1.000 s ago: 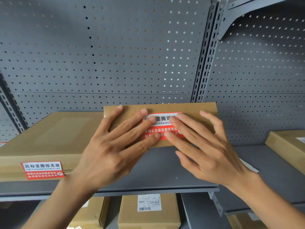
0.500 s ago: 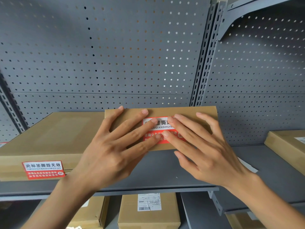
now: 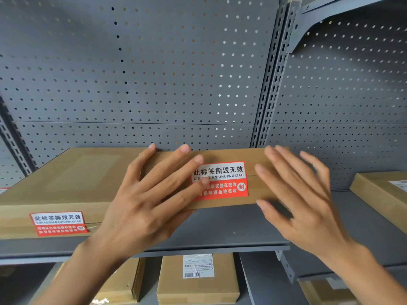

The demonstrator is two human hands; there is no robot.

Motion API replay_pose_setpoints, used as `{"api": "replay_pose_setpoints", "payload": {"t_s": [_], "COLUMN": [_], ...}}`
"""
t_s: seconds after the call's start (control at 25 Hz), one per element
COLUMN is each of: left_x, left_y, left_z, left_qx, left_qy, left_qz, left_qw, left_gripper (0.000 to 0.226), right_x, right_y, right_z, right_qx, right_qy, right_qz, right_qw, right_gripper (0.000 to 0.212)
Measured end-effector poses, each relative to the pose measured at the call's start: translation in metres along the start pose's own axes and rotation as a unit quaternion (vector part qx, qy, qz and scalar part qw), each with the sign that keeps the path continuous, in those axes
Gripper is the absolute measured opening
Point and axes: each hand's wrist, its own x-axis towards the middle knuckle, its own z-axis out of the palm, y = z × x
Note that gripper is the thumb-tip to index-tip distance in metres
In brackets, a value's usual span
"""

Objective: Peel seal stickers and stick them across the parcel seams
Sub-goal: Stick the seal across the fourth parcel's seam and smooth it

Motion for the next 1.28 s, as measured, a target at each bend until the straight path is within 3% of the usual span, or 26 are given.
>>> {"api": "replay_pose_setpoints", "payload": {"t_s": [0.16, 0.28, 0.72, 1.28], "left_x": [-0.012, -0.027, -0.08, -0.075], "left_y": [0.003, 0.011, 0.048, 0.018], "left_z": [-0.003, -0.003, 0.008, 0.024], "left_qx": [0.013, 0.014, -0.033, -0.025], "left_qy": [-0.026, -0.048, -0.076, -0.095], "left_qz": [-0.027, -0.035, -0.02, -0.067], "left_qw": [0.999, 0.998, 0.996, 0.993], "left_gripper": [0.066, 0.074, 0.059, 0.051], "right_x": [-0.013, -0.03, -0.09, -0.063], "right_y": [0.009, 0.008, -0.027, -0.038], "right_z": [-0.007, -0.008, 0.005, 0.035], "right_qx": [0.033, 0.051, 0.016, -0.006], "right_qy": [-0.058, -0.079, -0.073, -0.095], "right_qz": [0.045, 0.036, 0.061, 0.121], "right_qw": [0.997, 0.995, 0.995, 0.988], "right_gripper": [0.08, 0.083, 0.073, 0.093]}}
